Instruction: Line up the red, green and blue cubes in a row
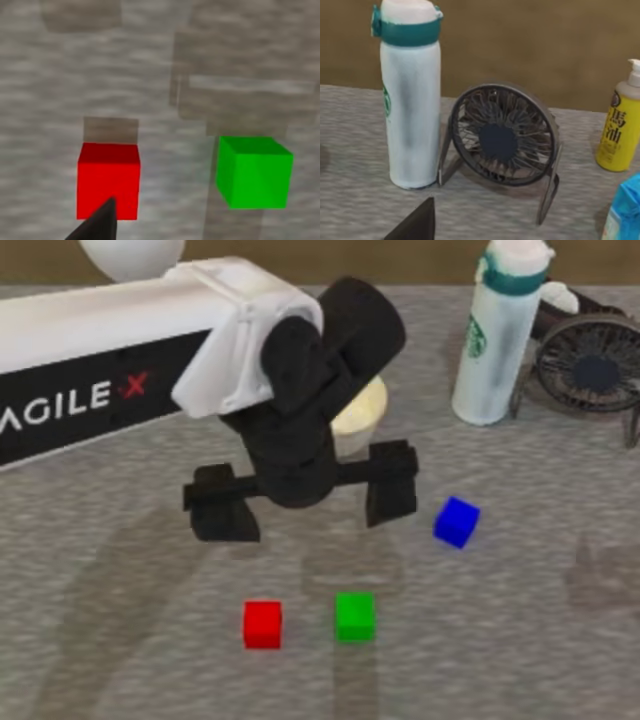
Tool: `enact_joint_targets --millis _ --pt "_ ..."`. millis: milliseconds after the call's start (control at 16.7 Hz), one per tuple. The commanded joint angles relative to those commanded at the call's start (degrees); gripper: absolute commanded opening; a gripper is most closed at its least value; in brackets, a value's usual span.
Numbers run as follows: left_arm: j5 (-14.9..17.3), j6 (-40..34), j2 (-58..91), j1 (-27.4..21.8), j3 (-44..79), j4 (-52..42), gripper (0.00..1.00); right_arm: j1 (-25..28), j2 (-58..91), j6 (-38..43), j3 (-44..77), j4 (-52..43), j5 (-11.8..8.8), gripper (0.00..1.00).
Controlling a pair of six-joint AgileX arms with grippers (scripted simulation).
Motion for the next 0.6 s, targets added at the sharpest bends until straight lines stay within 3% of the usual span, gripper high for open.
enact_joint_targets --millis 600 --pt "-0.3 18.0 -49.8 23.4 -45.7 24.2 1.0 12.2 59.7 -13.5 44.4 -30.6 0.2 1.0"
